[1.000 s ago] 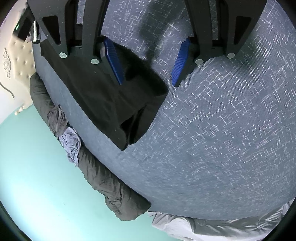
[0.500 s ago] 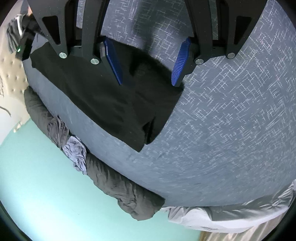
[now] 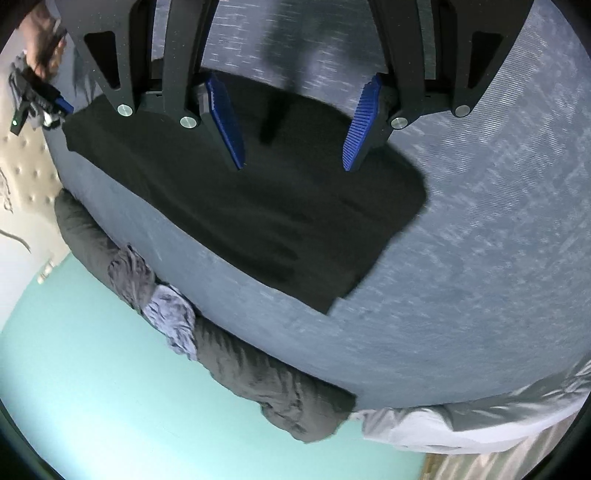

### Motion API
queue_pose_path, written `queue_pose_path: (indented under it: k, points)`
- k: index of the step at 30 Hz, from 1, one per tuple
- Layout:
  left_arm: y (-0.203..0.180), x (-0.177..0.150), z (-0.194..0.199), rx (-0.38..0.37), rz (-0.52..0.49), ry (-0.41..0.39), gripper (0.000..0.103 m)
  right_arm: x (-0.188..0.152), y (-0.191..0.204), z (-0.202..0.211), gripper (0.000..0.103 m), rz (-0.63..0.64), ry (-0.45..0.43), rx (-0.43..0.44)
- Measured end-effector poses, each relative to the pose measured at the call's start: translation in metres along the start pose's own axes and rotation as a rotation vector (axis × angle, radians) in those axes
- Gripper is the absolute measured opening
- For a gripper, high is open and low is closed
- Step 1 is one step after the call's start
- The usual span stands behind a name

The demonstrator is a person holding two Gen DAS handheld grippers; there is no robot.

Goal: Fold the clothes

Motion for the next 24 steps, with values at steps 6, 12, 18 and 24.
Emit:
queue_pose_path:
  k: [6, 12, 18, 24]
  points:
    - [-0.030, -0.005, -0.012, -0.003, -0.062, 0.017, 0.061, 0.032, -0.094, 0.006, 0.059, -0.182, -0.035, -0.065]
    - [-0.053, -0.010, -0.030, 0.010, -0.118, 0.036, 0.064, 0.056, -0.168, 0.005, 0.069, -0.349, -0.098, -0.065]
    - [-0.064, -0.009, -0.042, 0.020, -0.137, 0.038, 0.064, 0.078, -0.210, -0.009, 0.073, -0.412, -0.113, -0.055]
    - [-0.076, -0.014, -0.051, 0.021, -0.164, 0.047, 0.064, 0.090, -0.235, -0.024, 0.073, -0.454, -0.134, -0.033]
Point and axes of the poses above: each gripper's, at about its wrist camera, not at the fingertips, and z roughly against the way its jaws point, y to its left, x to its top, the point moved 6 cm from there along -z, roughly the way its jaws point
